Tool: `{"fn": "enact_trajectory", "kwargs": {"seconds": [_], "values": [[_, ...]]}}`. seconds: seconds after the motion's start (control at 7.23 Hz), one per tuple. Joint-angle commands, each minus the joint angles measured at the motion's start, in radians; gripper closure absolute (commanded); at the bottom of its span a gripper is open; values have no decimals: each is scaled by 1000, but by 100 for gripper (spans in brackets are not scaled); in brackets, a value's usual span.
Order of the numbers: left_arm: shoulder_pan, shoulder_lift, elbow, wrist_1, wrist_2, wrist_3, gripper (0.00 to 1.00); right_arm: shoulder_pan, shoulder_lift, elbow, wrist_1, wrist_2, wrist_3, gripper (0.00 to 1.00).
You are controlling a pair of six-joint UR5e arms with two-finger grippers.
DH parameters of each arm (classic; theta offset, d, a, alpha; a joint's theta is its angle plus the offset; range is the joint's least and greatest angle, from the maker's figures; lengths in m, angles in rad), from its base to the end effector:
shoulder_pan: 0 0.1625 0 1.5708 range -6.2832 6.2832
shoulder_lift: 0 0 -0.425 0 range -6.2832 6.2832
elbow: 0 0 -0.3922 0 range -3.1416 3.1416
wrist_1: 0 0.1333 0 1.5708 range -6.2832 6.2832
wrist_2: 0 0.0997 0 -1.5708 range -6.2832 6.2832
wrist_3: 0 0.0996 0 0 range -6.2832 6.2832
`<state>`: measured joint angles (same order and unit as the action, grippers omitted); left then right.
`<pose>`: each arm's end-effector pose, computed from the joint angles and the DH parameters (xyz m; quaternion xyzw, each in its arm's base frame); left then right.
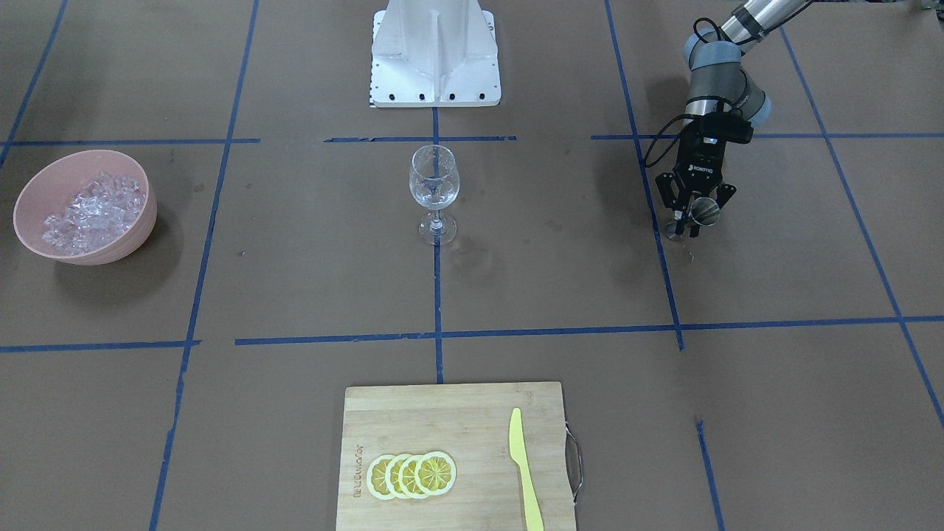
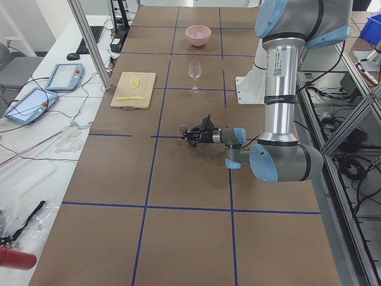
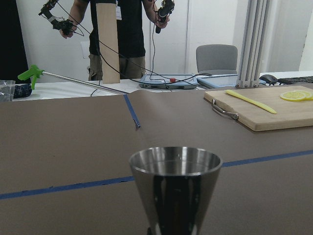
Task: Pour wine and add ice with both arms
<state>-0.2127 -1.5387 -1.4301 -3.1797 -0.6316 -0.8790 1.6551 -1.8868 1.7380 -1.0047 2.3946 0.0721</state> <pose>0.3893 -0.3027 0.5638 0.5629 0.3788 -0.1299 0.7230 0.0915 -0.3680 0.6461 0.1922 -0.3905 -0.0126 0.9002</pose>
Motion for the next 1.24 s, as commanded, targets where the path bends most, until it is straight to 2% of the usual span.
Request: {"fn": "enact_trajectory", "kwargs": {"seconds": [0.0,0.14,0.69,0.83,1.11], "values": [[1,3,3,-3,22,0,55,0,0,-2,0,0,0,0],[1,5,2,-9,27,-6,43,0,0,-2,0,0,0,0],[1,8,-1,-14,38,-6,42,0,0,-2,0,0,0,0],[1,8,-6,-16,38,-6,23,0,0,-2,0,0,2,0],[1,12,-36,-19,73,2,1,0,0,-2,0,2,2,0]]}}
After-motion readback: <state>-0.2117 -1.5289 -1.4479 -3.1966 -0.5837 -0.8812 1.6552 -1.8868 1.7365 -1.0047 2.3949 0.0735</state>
